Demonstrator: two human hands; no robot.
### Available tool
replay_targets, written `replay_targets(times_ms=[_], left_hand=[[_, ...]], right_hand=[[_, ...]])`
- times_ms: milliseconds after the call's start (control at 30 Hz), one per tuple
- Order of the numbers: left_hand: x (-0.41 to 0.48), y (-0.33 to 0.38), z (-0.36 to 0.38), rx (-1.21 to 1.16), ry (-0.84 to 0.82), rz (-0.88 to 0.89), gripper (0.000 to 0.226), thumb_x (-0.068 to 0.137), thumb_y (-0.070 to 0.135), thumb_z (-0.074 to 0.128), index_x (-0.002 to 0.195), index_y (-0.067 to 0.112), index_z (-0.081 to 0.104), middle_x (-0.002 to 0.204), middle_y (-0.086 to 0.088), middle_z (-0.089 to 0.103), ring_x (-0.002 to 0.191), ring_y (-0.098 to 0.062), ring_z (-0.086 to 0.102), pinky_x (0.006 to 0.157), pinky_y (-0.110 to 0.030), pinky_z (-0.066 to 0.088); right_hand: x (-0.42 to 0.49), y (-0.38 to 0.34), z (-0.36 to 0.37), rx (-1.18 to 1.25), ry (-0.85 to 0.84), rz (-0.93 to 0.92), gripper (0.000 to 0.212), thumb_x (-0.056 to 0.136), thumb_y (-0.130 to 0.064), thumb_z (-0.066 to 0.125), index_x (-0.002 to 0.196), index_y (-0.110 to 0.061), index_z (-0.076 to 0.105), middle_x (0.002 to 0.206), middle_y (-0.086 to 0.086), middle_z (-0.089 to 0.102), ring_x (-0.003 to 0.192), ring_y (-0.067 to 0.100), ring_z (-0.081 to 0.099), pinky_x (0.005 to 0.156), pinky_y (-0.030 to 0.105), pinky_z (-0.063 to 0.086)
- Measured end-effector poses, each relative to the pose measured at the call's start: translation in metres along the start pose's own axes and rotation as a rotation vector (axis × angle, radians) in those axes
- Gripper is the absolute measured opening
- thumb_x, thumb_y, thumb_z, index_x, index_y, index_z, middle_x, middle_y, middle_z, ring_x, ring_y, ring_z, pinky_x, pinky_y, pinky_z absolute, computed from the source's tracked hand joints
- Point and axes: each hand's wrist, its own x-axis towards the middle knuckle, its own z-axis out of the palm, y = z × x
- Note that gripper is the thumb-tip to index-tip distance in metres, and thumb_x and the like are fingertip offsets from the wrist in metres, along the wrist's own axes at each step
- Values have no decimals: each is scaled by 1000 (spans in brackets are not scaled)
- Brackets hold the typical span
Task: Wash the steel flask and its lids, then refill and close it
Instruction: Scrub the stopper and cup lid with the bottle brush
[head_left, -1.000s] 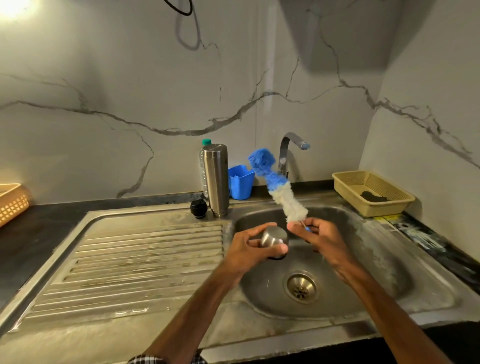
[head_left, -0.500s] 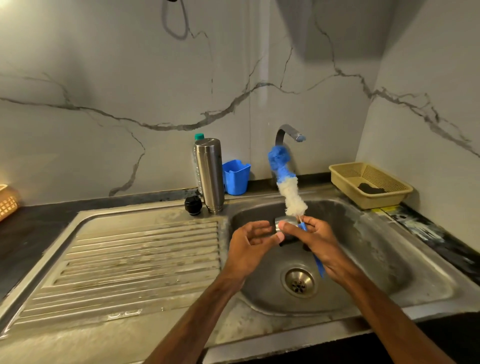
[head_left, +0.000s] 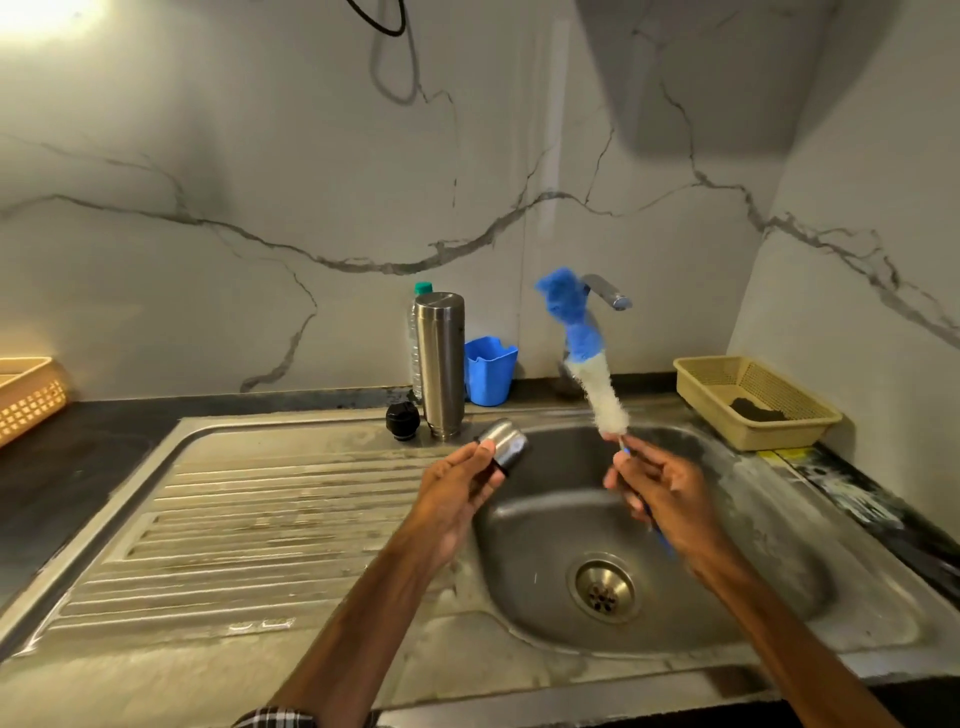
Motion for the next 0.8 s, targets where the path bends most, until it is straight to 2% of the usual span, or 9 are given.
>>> replay_targets(times_ms=[67,167,267,367,500,633,800], left_hand=[[5,6,-6,-86,20,22,20,91,10,70,109,1,72,115,-17,73,105,-22,69,79,-27,62],[10,12,-12,-131,25,58,18,93,10,68,108,1,72,116,-18,72,103,-23,71,78,-28,62],[12,14,-16,-116,37,76,21,96,13,65,113,2,70,117,-18,73,103,-23,72,78,-28,61],[16,16,-25,-113,54,87,29,99,16,63,123,2,66,121,-17,72,110,-24,71,81,-29,61],[18,17,-32,-96,42,112,30,101,17,59,127,4,64,121,-14,73,108,-21,71,89,-34,58],[24,19,-34,-67,21,154,28,104,19,54,127,7,64,120,-10,74,106,-17,72,89,-31,57],[29,14,-38,-74,4,173,31,103,18,53,130,5,63,122,-12,73,110,-19,71,90,-29,59]], right_hand=[[0,4,1,-113,-19,4,21,100,-19,54,106,-18,74,53,-5,55,47,3,40,44,14,33],[-3,15,5,-220,-80,58,39,102,-28,49,83,-11,78,49,-7,38,42,2,30,42,12,26],[-2,12,13,-228,-205,68,38,102,-26,51,82,-3,74,52,-1,38,41,4,28,40,15,25],[2,9,20,-244,-312,88,37,102,-27,52,81,-1,68,53,-1,37,42,6,28,40,16,24],[6,15,20,-244,-327,150,36,103,-27,49,74,-8,58,51,-8,39,42,4,29,41,14,24],[4,23,19,-139,-331,234,42,105,-23,42,68,-7,52,50,0,28,38,5,20,37,13,19],[3,29,19,-95,-339,273,48,104,-26,42,58,-12,42,48,0,24,37,7,16,36,14,17]])
